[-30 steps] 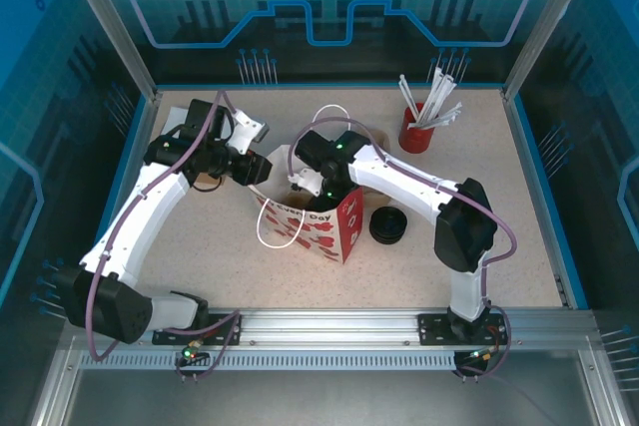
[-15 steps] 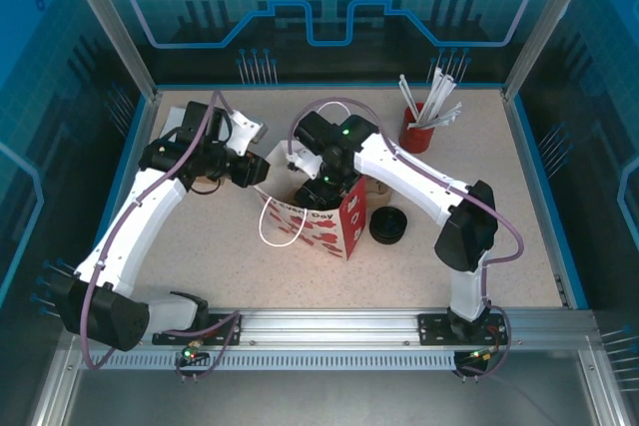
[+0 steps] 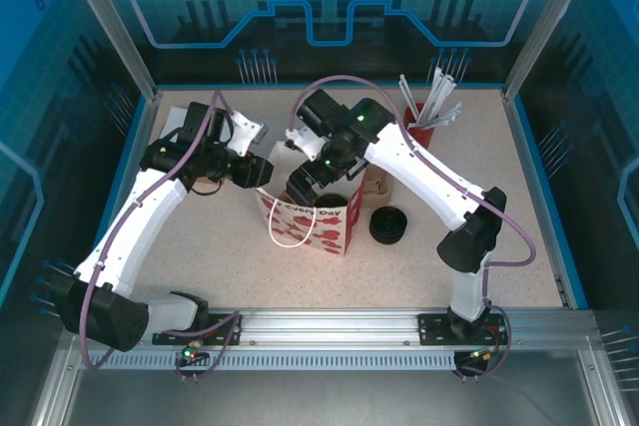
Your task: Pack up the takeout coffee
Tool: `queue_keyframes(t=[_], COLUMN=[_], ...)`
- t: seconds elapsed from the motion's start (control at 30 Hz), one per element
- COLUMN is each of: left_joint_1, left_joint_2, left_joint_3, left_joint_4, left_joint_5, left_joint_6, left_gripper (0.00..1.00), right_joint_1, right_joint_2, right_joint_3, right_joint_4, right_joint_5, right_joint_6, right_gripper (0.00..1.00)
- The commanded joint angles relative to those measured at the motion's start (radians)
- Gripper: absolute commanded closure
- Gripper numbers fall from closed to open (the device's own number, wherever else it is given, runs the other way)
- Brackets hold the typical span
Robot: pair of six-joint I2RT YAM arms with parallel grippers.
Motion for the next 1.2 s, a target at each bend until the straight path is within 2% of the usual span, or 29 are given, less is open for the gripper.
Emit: queue_keyframes(t=[0.0,0.2,0.33,0.47,0.57,0.67,0.73,0.9,1.03,1.17], left_joint_1=[-0.004,-0.003,-0.001,0.008,0.011,0.013,0.013,0.014,0.016,0.016], left_joint_2=[-0.011,-0.016,-0.025,-0.057,-0.102,-0.157,-0.193,-0.291,-0.379,-0.45], left_joint_3=[0.049,0.104,0.123,0.128,0.111,0.077,0.051,-0.02,-0.112,-0.185], left_joint_4=[-0.01,-0.012,-0.013,-0.008,0.002,0.01,0.019,0.041,0.101,0.152], left_joint_5=[0.004,0.014,-0.001,-0.041,-0.075,-0.1,-0.111,-0.139,-0.178,-0.184], left_joint_6=[-0.044,-0.098,-0.126,-0.17,-0.202,-0.232,-0.25,-0.282,-0.297,-0.319], left_gripper=[0.48,0.39,0.35,0.32,0.25,0.22,0.21,0.16,0.02,0.01], right_joint_1=[-0.017,-0.044,-0.07,-0.095,-0.122,-0.159,-0.189,-0.261,-0.309,-0.359], right_joint_2=[-0.058,-0.111,-0.161,-0.208,-0.234,-0.252,-0.268,-0.304,-0.315,-0.313], right_joint_3=[0.082,0.146,0.157,0.155,0.128,0.072,0.014,-0.137,-0.242,-0.334], right_joint_4=[-0.059,-0.055,-0.049,-0.066,-0.072,-0.065,-0.031,0.069,0.14,0.222], right_joint_5=[-0.012,0.0,0.056,0.233,0.397,0.552,0.607,0.62,0.616,0.582], right_joint_6=[0.028,0.051,0.07,0.082,0.092,0.107,0.114,0.126,0.118,0.108], right_gripper=[0.02,0.04,0.07,0.09,0.1,0.11,0.11,0.1,0.09,0.09])
